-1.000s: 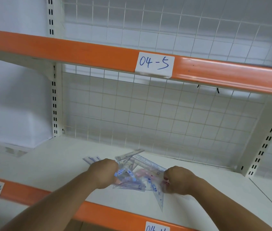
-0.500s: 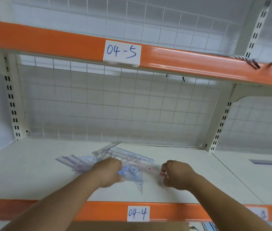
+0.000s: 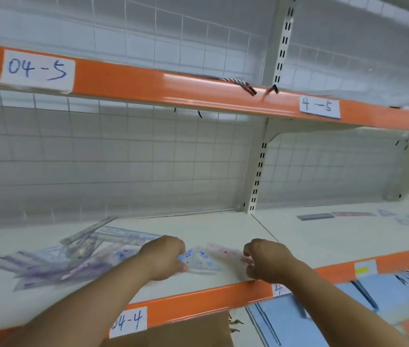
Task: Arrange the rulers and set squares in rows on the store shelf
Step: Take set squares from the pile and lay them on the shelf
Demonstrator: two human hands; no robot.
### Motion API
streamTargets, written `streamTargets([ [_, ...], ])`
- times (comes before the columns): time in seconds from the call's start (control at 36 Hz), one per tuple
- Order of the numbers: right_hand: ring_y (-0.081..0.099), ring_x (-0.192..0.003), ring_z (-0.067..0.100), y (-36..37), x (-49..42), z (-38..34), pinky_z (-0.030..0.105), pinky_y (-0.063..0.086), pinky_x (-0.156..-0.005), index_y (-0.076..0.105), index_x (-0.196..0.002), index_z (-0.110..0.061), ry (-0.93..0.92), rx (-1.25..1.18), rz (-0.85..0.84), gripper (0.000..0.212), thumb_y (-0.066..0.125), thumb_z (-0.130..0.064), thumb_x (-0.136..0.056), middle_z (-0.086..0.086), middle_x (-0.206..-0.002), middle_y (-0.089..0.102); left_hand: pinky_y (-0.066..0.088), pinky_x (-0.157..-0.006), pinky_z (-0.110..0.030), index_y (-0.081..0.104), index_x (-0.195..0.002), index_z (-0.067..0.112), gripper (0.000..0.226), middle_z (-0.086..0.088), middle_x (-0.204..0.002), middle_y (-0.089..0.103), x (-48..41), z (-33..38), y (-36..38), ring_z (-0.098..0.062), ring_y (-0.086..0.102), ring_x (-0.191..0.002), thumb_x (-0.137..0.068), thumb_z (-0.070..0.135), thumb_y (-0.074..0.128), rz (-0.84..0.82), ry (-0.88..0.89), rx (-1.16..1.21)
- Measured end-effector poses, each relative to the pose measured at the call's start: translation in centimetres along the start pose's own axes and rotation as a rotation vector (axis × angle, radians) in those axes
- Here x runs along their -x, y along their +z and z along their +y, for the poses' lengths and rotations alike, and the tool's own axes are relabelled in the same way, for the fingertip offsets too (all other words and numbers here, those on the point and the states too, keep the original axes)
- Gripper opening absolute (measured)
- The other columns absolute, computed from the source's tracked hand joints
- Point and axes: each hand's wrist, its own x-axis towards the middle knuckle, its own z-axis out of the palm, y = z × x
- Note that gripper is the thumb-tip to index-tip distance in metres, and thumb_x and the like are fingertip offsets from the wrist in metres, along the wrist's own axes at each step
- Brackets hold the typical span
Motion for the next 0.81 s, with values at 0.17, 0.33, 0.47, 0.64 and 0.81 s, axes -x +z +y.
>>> streamTargets([
  [0.17,0.057,-0.104,0.023,0.6,3.0,6.9,0.024,0.035,-0.071,0.058,-0.114,-0.016,0.031,0.019,0.013,0.034,0.055,-0.028,-0.083,0.004,-0.115,0.057,0.044,-0.087,-0.029,0.055,-0.125,0.020,0.040,0.001,-0.124,0.056,-2.0,7.5,0.5,-0.019,0.054,-0.110,-0.092,0.043,0.056,-0.006,0.029,0.014],
  [0.33,0.056,-0.108,0.025,1.2,6.3,14.9,0.026,0.036,-0.073,0.057,-0.115,-0.016,0.048,0.044,0.007,0.033,0.055,-0.033,-0.086,0.005,-0.117,0.056,0.044,-0.091,-0.029,0.055,-0.127,0.022,0.043,0.002,-0.128,0.054,-3.7,16.2,1.4,-0.018,0.052,-0.114,-0.090,0.043,0.059,-0.004,0.056,0.034],
  [0.47,0.055,-0.095,0.025,1.3,9.5,21.5,0.026,0.034,-0.068,0.055,-0.104,-0.016,0.035,0.053,-0.050,0.023,0.055,-0.028,-0.084,0.006,-0.106,0.054,0.042,-0.089,-0.029,0.055,-0.127,0.021,0.043,0.002,-0.127,0.054,-5.2,23.2,2.7,-0.019,0.051,-0.115,-0.090,0.044,0.058,-0.015,0.065,0.048],
  [0.64,0.043,-0.077,0.025,1.8,13.2,28.2,0.023,0.023,-0.049,0.044,-0.086,-0.017,0.044,0.081,-0.068,0.012,0.052,-0.025,-0.084,0.002,-0.080,0.040,0.044,-0.081,-0.027,0.060,-0.119,0.019,0.037,0.000,-0.119,0.058,-6.6,30.8,4.1,-0.017,0.053,-0.102,-0.089,0.041,0.059,-0.042,0.093,0.073],
  [0.81,0.044,-0.075,0.023,2.8,16.0,34.3,0.024,0.024,-0.048,0.042,-0.075,-0.021,0.098,0.050,-0.092,0.015,0.055,-0.023,-0.082,-0.001,-0.077,0.039,0.040,-0.081,-0.027,0.057,-0.119,0.020,0.039,-0.001,-0.122,0.055,-8.8,37.2,4.6,-0.020,0.052,-0.110,-0.089,0.043,0.061,-0.067,0.151,0.054],
])
